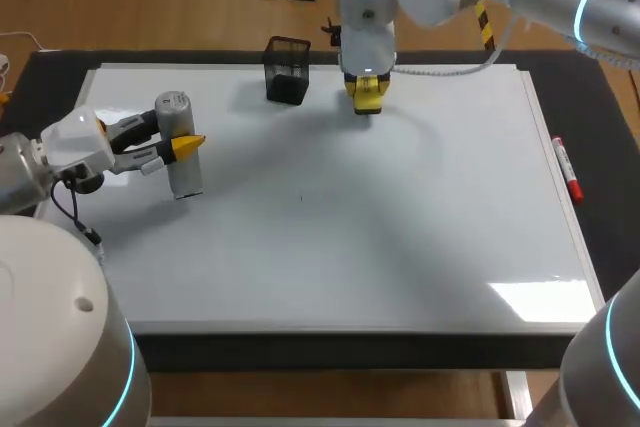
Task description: Pick up the inspection probe, press it on each red-marked spot on the whiteboard one by one, put down the probe, pick up the eraser, and wipe off all the red marks.
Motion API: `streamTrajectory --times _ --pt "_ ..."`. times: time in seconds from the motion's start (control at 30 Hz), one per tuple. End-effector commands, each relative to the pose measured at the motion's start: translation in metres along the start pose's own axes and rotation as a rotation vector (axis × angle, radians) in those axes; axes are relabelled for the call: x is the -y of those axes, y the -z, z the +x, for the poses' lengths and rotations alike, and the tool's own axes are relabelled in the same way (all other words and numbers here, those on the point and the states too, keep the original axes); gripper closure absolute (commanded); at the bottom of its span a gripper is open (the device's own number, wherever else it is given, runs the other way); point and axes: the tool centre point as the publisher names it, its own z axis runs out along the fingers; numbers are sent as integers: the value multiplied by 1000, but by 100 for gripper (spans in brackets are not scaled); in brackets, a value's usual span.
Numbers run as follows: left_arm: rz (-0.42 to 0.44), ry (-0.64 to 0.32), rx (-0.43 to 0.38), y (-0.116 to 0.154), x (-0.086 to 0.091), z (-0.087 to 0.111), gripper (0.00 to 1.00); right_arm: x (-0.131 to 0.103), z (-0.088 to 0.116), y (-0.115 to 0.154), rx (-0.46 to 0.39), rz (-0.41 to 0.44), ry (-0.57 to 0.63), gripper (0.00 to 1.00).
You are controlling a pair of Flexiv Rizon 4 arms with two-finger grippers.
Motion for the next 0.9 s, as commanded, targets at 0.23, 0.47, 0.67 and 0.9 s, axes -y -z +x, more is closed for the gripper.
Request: streamTrajectory --times 0.23,0.47,0.67,0.9 --pt "1 0 1 0 1 0 100 17 -6 -16 5 -37 -3 100" --pt "1 0 1 0 1 0 100 20 -3 -26 -7 -49 -8 100" --pt "1 0 1 0 1 0 100 22 0 -27 -22 -44 -8 81" --pt "1 0 1 0 1 0 100 22 16 -16 -3 -28 -65 0"
